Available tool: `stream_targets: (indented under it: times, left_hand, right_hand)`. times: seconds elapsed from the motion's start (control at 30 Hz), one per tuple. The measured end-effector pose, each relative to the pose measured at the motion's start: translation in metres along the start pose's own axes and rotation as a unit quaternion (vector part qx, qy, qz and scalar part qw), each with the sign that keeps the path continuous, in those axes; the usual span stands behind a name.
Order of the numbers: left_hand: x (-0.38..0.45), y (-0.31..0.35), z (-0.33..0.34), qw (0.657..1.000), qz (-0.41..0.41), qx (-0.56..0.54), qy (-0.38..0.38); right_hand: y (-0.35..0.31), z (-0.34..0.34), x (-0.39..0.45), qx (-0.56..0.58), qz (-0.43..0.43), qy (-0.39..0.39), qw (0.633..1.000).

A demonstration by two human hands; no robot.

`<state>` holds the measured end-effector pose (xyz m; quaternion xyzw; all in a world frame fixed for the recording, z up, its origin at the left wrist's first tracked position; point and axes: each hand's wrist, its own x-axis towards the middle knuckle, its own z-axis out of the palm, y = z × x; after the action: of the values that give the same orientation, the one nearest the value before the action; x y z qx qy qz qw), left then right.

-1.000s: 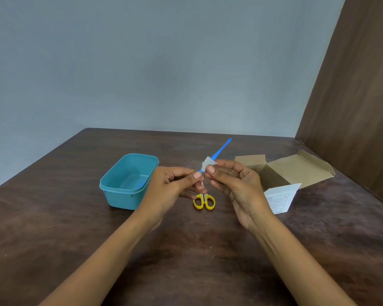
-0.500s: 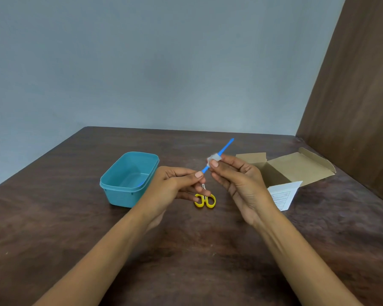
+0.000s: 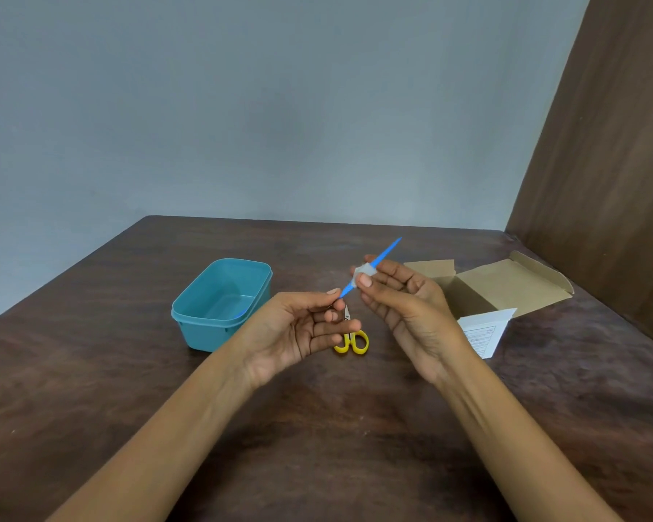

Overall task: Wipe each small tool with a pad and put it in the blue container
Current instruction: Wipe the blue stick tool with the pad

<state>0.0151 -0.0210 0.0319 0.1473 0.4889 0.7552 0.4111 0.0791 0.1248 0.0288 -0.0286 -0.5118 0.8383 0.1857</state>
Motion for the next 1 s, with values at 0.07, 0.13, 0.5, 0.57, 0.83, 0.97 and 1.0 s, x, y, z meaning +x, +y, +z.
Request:
stream_targets:
  times: [0.07, 0.13, 0.5, 0.57, 0.83, 0.97, 1.0]
  left_hand:
    - [0.001, 0.000, -0.002, 1.000, 0.008, 0.012, -0.002]
    - [0.002, -0.001, -0.005, 0.999, 0.024, 0.042, 0.002]
    - [0.002, -0.002, -0.005, 0.999, 0.030, 0.040, 0.009]
    - [0.003, -0.003, -0.005, 0.999, 0.029, 0.042, 0.004]
    - [0.005, -0.003, -0.006, 0.999, 0.034, 0.031, 0.026]
    - [0.005, -0.004, -0.006, 0.997, 0.050, 0.045, 0.028]
    - [0.005, -0.004, -0.005, 0.997, 0.055, 0.053, 0.028]
  right_hand:
    - [-0.001, -0.003, 0.002, 0.028, -0.009, 0.018, 0.999]
    - [0.000, -0.004, 0.003, 0.016, -0.015, 0.023, 0.999]
    - [-0.002, -0.005, 0.002, 0.002, -0.018, 0.020, 1.000]
    - [-0.008, -0.010, 0.004, 0.045, -0.034, 0.045, 0.997]
    - [0.000, -0.007, 0.003, -0.007, -0.028, 0.035, 0.999]
    - [0.007, -0.007, 0.003, -0.049, -0.014, 0.029, 0.998]
    - [0.011, -0.006, 0.002, -0.064, -0.011, 0.016, 0.998]
